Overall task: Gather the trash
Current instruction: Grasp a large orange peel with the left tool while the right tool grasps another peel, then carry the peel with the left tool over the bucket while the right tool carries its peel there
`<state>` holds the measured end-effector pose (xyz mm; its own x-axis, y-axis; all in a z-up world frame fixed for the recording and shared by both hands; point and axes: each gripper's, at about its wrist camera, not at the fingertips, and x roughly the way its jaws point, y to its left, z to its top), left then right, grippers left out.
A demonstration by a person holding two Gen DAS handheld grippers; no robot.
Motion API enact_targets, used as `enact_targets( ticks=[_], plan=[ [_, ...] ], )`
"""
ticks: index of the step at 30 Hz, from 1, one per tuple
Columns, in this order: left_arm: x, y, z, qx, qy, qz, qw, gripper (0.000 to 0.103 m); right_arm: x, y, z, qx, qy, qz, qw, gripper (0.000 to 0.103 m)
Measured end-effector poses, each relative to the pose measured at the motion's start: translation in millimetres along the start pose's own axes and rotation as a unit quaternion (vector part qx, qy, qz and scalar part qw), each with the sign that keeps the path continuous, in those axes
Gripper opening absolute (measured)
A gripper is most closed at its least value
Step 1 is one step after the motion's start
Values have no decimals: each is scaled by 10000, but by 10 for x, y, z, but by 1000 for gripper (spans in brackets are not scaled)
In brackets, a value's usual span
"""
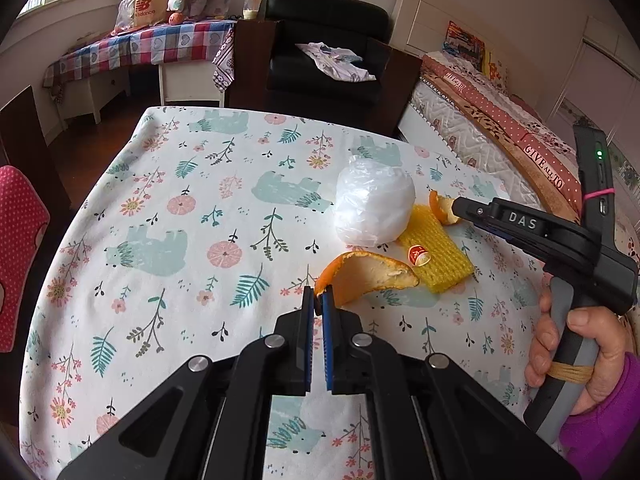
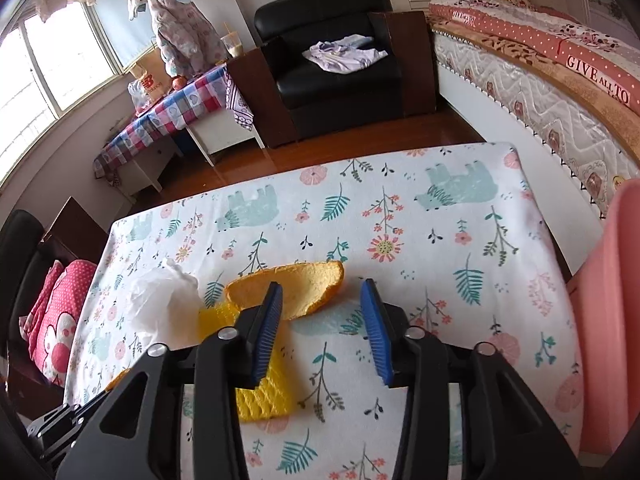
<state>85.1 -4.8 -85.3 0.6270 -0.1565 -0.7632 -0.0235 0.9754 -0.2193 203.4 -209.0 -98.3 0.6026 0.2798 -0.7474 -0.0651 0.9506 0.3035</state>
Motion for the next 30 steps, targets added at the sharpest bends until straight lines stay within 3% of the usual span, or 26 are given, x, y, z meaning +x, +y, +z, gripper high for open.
enact_targets(
  ticks=[3, 7, 17, 30],
  plan=[
    [-11, 12, -4, -14, -5, -3, 10000, 3, 39, -10, -7, 66, 91, 40, 9999, 15],
    [-48, 14, -12, -16, -37, -1, 10000, 3, -28, -19, -50, 45, 57, -6, 10000, 8],
    [-206, -122, -23, 92, -189, -22, 9998, 3, -586, -74, -257, -82, -334, -74, 9994, 6],
    [-359, -611, -19, 532, -313, -30, 9981, 3, -1202, -295, -592, -41, -613, -88, 9981, 6]
  ],
)
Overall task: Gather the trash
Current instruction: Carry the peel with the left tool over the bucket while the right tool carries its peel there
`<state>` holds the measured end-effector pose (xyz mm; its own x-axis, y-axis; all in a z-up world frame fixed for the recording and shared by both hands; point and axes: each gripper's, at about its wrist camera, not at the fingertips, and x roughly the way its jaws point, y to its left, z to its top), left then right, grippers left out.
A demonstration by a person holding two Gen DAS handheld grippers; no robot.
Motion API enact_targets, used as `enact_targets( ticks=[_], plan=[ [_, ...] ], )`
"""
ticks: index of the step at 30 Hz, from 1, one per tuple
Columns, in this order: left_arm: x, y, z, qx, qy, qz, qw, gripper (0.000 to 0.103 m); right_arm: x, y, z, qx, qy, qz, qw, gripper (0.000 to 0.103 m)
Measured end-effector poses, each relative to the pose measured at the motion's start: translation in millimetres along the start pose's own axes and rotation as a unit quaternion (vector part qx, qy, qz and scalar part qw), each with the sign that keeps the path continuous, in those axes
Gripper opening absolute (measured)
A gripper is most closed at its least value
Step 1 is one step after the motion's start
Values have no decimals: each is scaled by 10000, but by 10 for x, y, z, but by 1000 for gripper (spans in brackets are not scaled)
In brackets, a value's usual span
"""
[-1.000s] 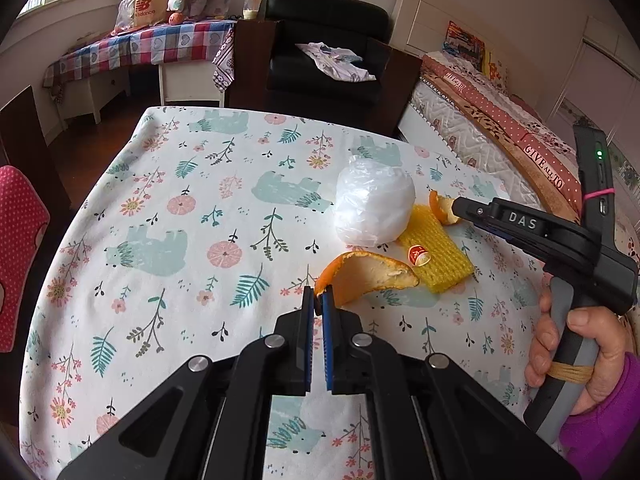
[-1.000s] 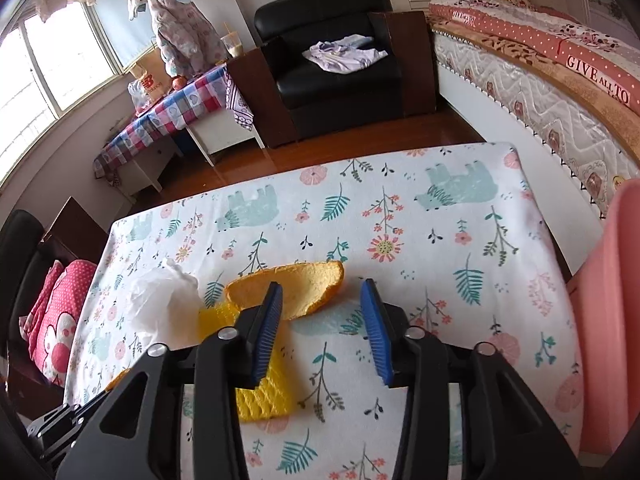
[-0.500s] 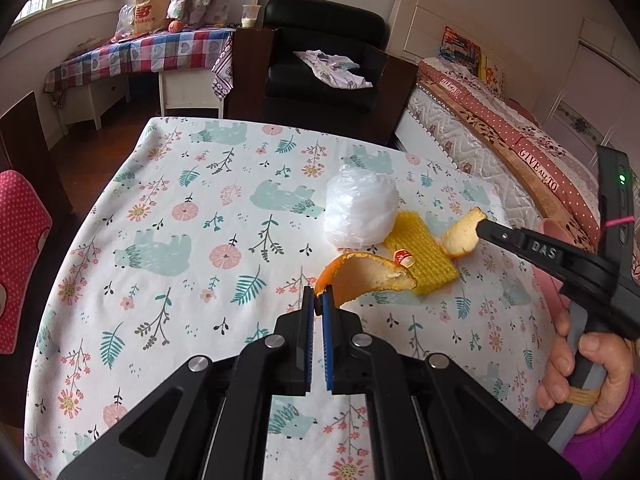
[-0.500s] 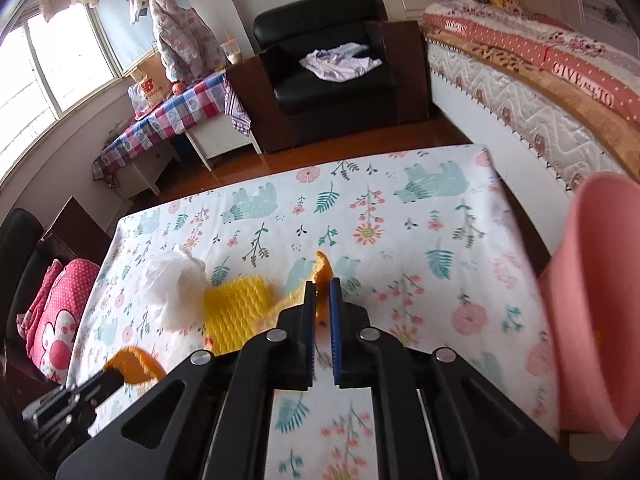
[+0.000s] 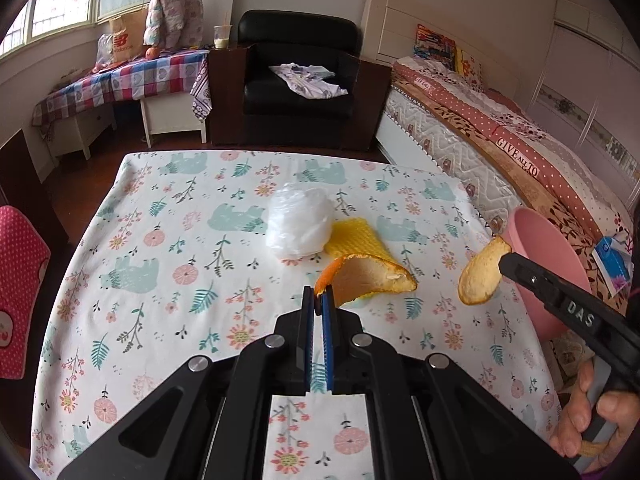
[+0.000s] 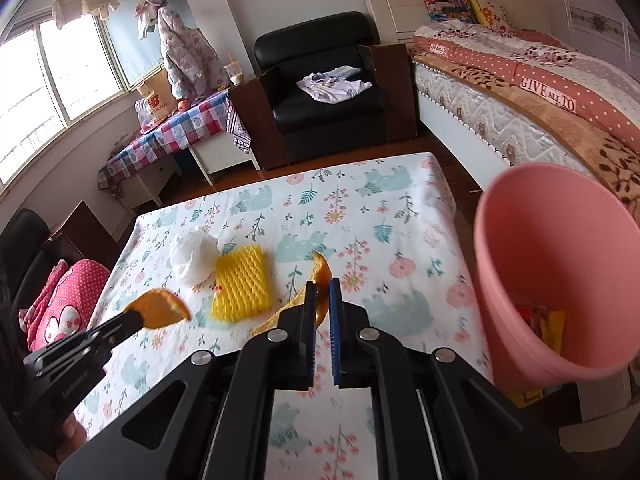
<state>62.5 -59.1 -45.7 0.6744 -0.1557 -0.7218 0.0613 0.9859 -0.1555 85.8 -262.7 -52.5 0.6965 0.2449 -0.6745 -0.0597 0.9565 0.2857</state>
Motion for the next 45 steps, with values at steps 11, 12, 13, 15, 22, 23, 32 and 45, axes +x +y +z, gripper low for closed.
enact_targets(
  ticks=[11, 12, 13, 15, 22, 23, 32, 45],
  plan=[
    [27, -471, 87, 340, -40, -15, 9994, 3, -326, -258, -123, 172, -261, -121, 9994, 6],
    [33, -509, 100, 370, -46, -24, 9993, 3, -356, -277, -118, 179, -300, -148, 9993, 6],
    [37, -556, 107, 406, -54, -33, 9992, 3, -394, -308, -114, 190, -353, -189, 9990, 6],
    [47, -644, 119, 481, -70, -49, 9988, 3, -456, -366, -108, 207, -441, -268, 9985, 6],
    [59, -974, 180, 716, -169, -161, 9972, 3, -606, -575, -100, 320, -661, -542, 9958, 6],
    [56, -1015, 191, 744, -183, -184, 9969, 3, -631, -616, -95, 351, -695, -582, 9953, 6],
    [65, -1503, 272, 1048, -309, -395, 9932, 3, -830, -951, -52, 601, -953, -912, 9894, 6],
    [221, -2151, 289, 1436, -295, -693, 9868, 3, -957, -1405, -76, 1004, -1062, -1281, 9809, 6]
  ],
)
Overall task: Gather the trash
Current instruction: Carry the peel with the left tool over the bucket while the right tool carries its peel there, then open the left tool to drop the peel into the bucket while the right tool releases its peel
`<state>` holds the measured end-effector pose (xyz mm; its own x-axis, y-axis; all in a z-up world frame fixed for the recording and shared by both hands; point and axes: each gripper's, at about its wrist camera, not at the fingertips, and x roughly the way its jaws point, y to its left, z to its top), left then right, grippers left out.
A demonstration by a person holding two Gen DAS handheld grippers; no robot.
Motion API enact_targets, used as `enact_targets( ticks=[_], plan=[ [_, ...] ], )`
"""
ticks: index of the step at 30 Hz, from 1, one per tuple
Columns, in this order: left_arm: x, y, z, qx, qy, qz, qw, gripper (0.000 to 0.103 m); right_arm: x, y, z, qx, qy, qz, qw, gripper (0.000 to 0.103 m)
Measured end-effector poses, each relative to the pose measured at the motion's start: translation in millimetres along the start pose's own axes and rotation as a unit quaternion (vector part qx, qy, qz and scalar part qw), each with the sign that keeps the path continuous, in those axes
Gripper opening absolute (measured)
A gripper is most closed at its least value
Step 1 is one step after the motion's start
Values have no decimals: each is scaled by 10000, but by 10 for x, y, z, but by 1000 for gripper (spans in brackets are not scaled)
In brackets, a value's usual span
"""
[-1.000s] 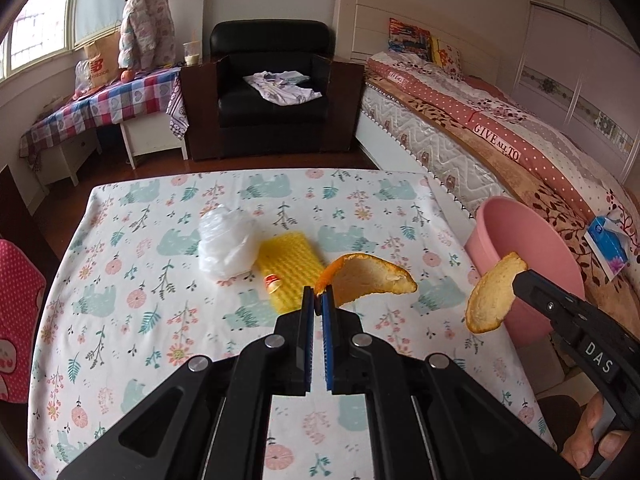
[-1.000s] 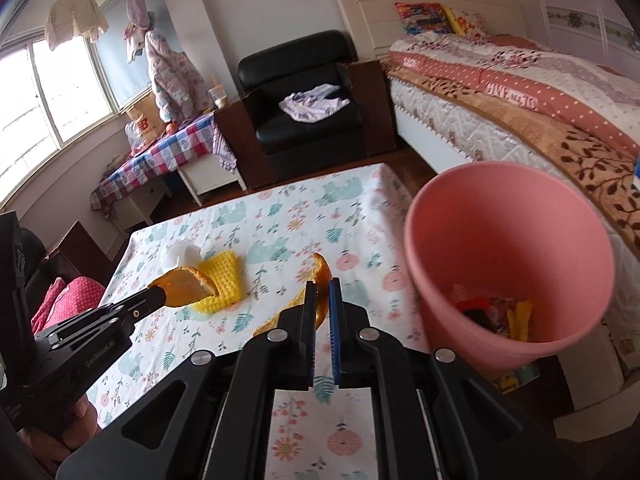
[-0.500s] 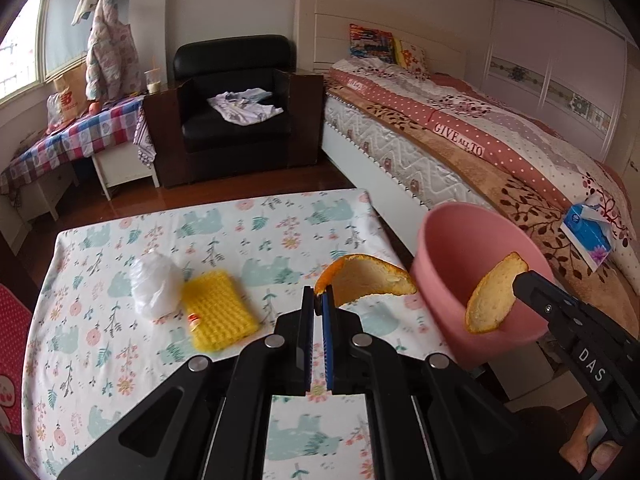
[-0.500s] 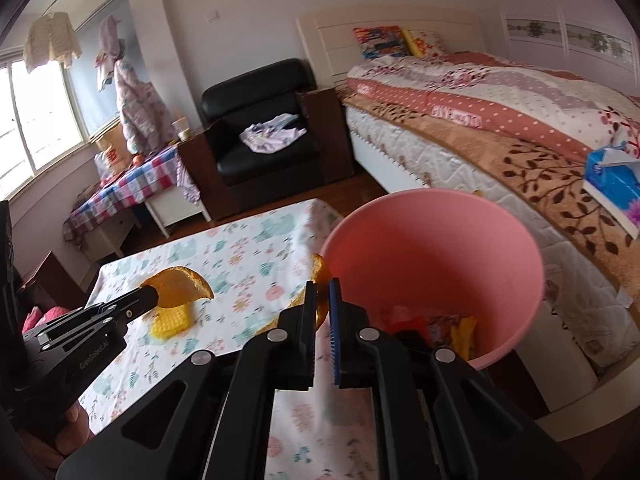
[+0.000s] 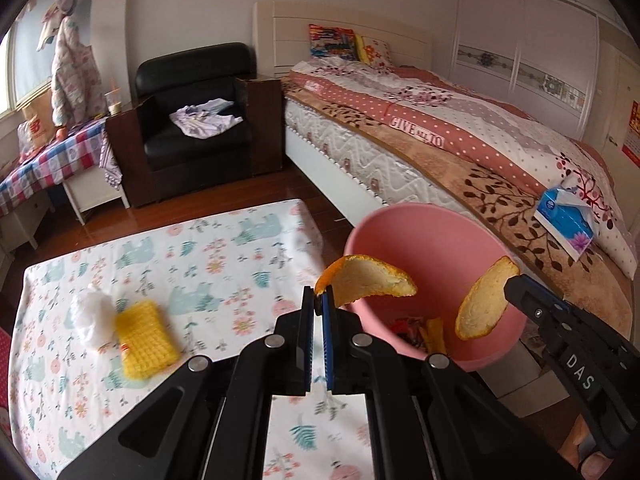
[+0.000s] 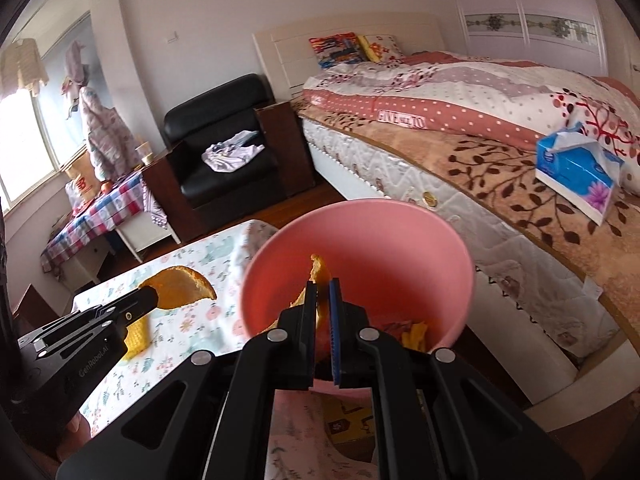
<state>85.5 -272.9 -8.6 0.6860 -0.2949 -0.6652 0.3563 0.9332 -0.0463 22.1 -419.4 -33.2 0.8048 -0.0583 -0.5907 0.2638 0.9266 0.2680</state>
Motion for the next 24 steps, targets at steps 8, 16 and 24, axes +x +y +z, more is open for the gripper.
enact_targets(
  ticks=[8, 16, 24],
  plan=[
    [191, -252, 62, 134, 54, -116, 9998, 3, 68, -127, -2, -27, 39, -184, 9998, 6],
    [418, -467, 63, 293, 243, -257, 9989, 3, 150, -261, -9, 51, 143, -277, 9995, 6],
    [579, -549, 35, 314, 435, -489, 9974, 4, 220, -367, -36, 147, 230, -323, 9991, 6]
  ],
)
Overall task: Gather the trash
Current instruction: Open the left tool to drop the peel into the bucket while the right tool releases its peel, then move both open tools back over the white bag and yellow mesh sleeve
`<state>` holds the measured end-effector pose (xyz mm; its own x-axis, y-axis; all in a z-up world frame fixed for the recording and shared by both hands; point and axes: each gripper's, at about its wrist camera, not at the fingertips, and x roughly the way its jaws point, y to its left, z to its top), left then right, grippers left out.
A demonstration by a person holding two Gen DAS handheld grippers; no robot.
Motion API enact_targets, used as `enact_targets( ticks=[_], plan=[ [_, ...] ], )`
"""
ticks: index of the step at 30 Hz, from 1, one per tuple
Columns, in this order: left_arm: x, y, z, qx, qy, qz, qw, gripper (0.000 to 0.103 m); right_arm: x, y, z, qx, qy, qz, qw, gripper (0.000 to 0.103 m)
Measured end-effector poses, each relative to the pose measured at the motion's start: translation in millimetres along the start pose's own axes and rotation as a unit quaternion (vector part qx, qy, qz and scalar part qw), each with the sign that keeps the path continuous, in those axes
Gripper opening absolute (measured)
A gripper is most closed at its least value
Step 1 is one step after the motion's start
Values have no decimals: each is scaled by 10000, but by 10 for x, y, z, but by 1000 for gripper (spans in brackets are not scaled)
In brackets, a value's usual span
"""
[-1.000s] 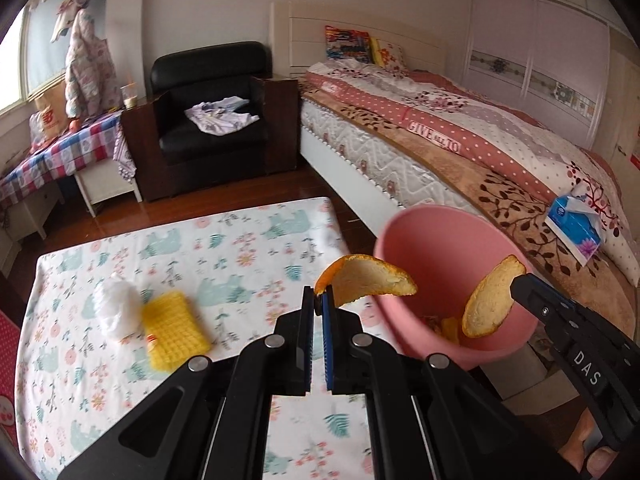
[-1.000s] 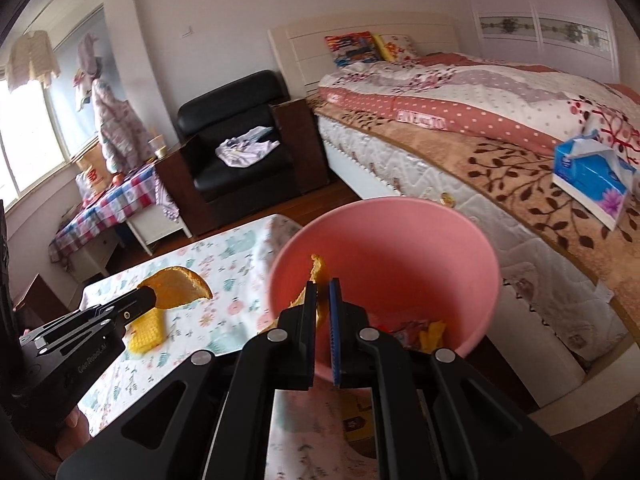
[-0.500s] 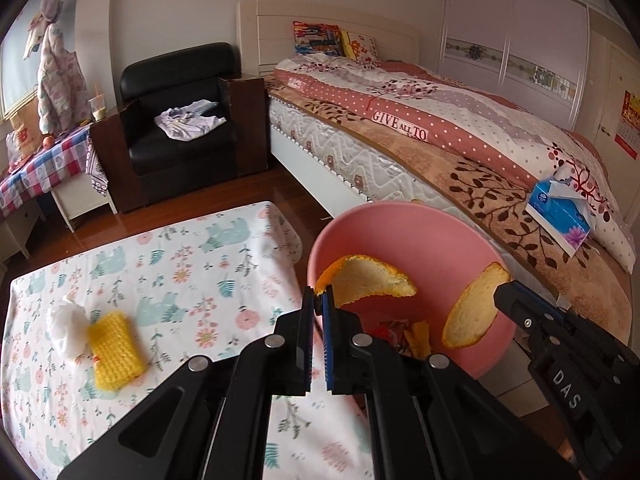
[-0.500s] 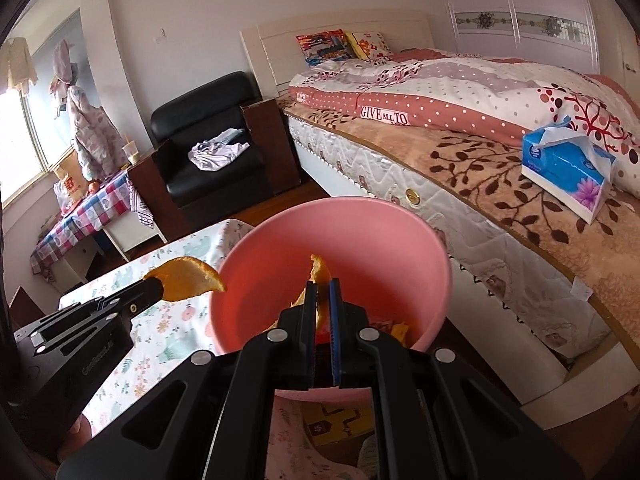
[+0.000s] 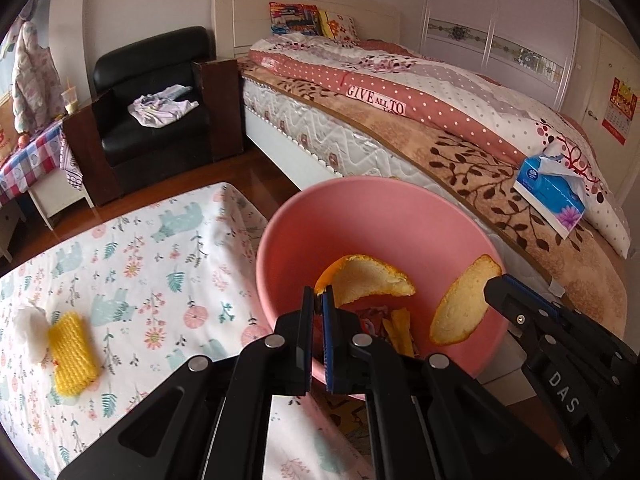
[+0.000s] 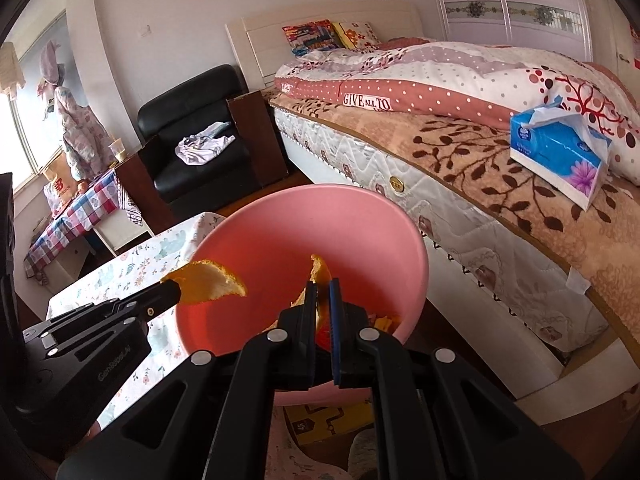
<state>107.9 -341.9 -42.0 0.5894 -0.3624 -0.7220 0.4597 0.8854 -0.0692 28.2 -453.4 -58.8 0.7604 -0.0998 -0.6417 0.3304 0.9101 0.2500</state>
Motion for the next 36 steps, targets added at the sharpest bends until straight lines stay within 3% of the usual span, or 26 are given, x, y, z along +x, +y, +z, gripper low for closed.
enact_targets(
  ticks=[7, 9, 11, 21, 25, 26, 36],
  plan=[
    [62, -37, -26, 22, 88, -105, 9999, 6, 33, -45, -6, 50, 41, 11, 10000, 6],
    [62, -35, -32, -6, 82, -126, 9999, 16, 39, -54, -6, 70, 48, 15, 10000, 6],
    [49, -31, -37, -1, 51, -88, 9999, 33, 42, -59, -6, 81, 51, 15, 10000, 6],
    [-11, -9, -71, 11, -22, -27, 10000, 40, 88, -90, -10, 193, 137, -12, 9997, 8],
    [-50, 30, -84, -12, -62, 4, 10000, 42, 85, -106, -22, 315, 138, 48, 9994, 30],
    [-62, 46, -87, -25, -69, 9, 10000, 42, 76, -101, -25, 322, 128, 60, 9994, 31],
    [-215, 175, -123, -125, -157, 31, 9998, 42, -19, 36, -51, 177, 87, 144, 9997, 32]
  ],
)
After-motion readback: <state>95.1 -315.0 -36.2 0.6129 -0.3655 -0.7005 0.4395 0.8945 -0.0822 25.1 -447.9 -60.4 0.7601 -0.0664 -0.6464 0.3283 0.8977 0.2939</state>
